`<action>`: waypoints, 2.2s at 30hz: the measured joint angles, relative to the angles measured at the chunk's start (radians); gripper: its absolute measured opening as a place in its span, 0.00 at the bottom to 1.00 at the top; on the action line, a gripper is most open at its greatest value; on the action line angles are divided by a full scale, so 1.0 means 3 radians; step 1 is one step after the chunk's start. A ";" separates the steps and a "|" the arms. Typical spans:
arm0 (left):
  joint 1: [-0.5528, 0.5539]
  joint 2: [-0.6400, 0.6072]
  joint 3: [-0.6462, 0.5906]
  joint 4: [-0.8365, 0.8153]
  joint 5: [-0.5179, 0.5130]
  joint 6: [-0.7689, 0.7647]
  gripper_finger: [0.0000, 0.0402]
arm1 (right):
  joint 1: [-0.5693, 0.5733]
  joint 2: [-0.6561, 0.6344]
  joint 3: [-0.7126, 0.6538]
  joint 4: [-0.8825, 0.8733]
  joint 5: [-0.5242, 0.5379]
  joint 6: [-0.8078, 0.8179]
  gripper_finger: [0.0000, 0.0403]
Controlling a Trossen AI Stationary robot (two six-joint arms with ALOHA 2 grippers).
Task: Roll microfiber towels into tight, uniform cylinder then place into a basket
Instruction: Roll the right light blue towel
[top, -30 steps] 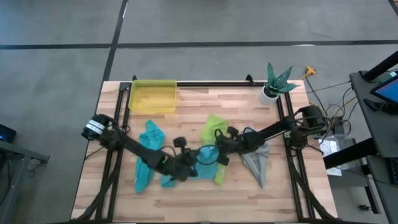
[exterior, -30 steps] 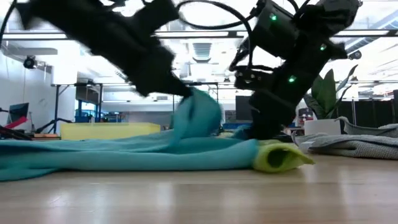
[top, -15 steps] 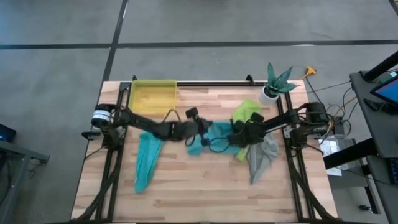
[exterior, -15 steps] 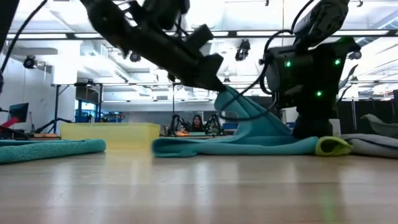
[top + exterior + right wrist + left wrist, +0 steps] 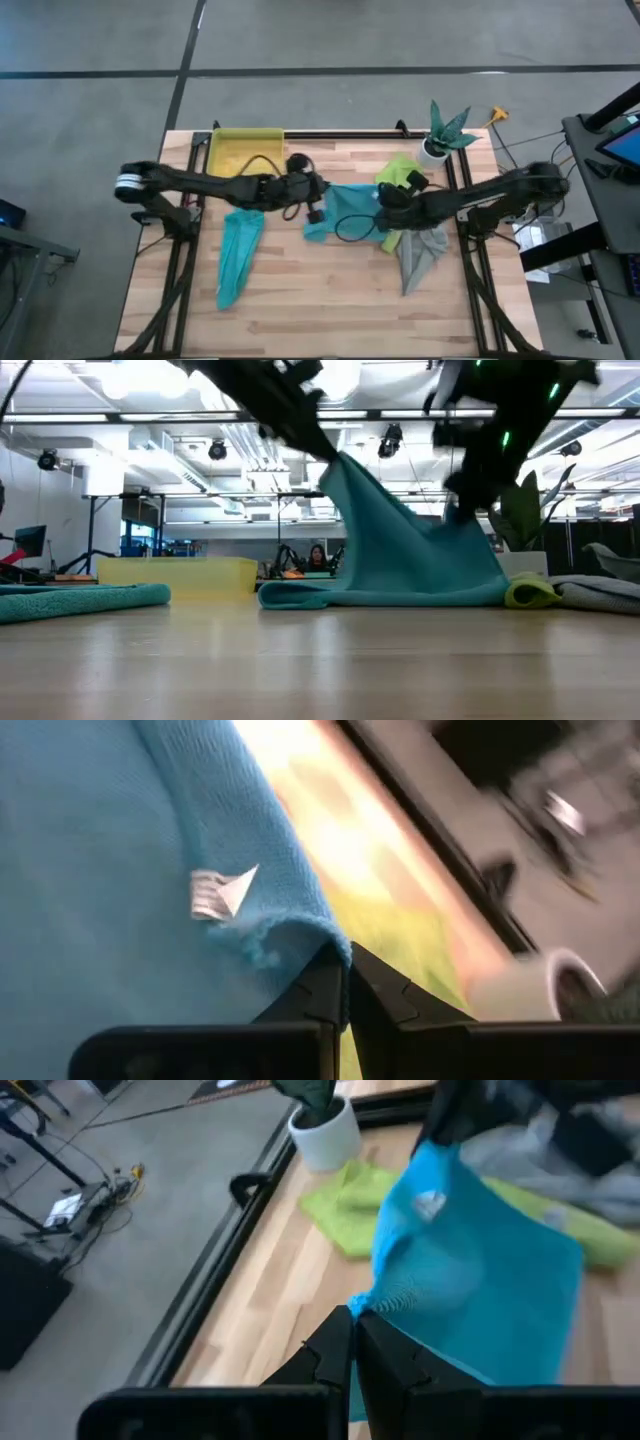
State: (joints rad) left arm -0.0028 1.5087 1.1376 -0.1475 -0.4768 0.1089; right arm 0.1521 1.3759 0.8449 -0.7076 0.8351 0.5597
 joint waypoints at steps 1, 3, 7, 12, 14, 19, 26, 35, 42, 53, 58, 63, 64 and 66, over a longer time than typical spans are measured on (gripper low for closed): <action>-0.0025 -0.0116 -0.0002 -0.0138 -0.0021 0.0000 0.00 | 0.0053 -0.0146 0.0005 0.0134 -0.0027 -0.0116 0.02; -0.0078 -0.0339 -0.0005 -0.0430 -0.0045 -0.0060 0.00 | 0.0180 -0.0396 0.0001 0.0388 -0.0099 -0.0327 0.02; -0.0165 -0.0763 -0.0019 -0.0964 -0.0117 -0.0221 0.00 | 0.0349 -0.0859 0.0005 0.0964 -0.0217 -0.0661 0.02; -0.0296 -0.1156 -0.0061 -0.1220 -0.0520 -0.0216 0.00 | 0.0388 -0.1123 0.0005 0.1483 -0.0349 -0.1182 0.02; -0.0301 -0.1284 -0.0061 -0.1195 -0.0761 -0.0104 0.00 | 0.0332 -0.1170 0.0004 0.1652 -0.0340 -0.1463 0.02; -0.0292 -0.1474 -0.0046 -0.1170 -0.1270 0.0198 0.00 | 0.0069 -0.1171 0.0005 0.2331 -0.0313 -0.2161 0.02; -0.0297 -0.1529 0.0040 -0.1069 -0.1567 0.0272 0.00 | -0.0256 -0.1077 0.0118 0.2837 -0.0392 -0.2808 0.02; -0.0787 -0.1353 0.0027 -0.1542 -0.1594 -0.0246 0.00 | 0.0008 -0.0754 0.0193 0.2346 -0.1038 -0.2717 0.02; -0.1412 -0.1135 0.0003 -0.2244 -0.1573 -0.1355 0.00 | 0.0412 -0.0356 0.0095 0.1843 -0.1036 -0.1948 0.02; -0.2115 -0.0753 0.0170 -0.2312 -0.1588 -0.1735 0.00 | 0.0988 -0.0198 0.0322 0.1865 -0.1031 -0.1797 0.02; -0.2104 -0.0812 0.0227 -0.2462 -0.2664 -0.1321 0.00 | 0.1017 -0.0366 0.0578 0.1770 0.0410 -0.2485 0.02; -0.1687 -0.0915 0.0166 -0.2454 -0.3226 -0.0793 0.00 | 0.0635 -0.0415 0.0753 0.1765 0.0923 -0.3251 0.02; -0.1559 -0.0935 0.0165 -0.2452 -0.3237 -0.0703 0.00 | 0.0521 -0.0419 0.0805 0.1775 0.0834 -0.3265 0.02; -0.1312 -0.0973 0.0166 -0.2444 -0.3257 -0.0532 0.00 | 0.0324 -0.0428 0.0889 0.1779 0.0726 -0.3309 0.02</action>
State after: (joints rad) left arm -0.3965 1.2168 1.1874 -0.8806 -1.4539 -0.0508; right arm 0.2494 1.2476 1.1115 -0.1738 1.0529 -0.4329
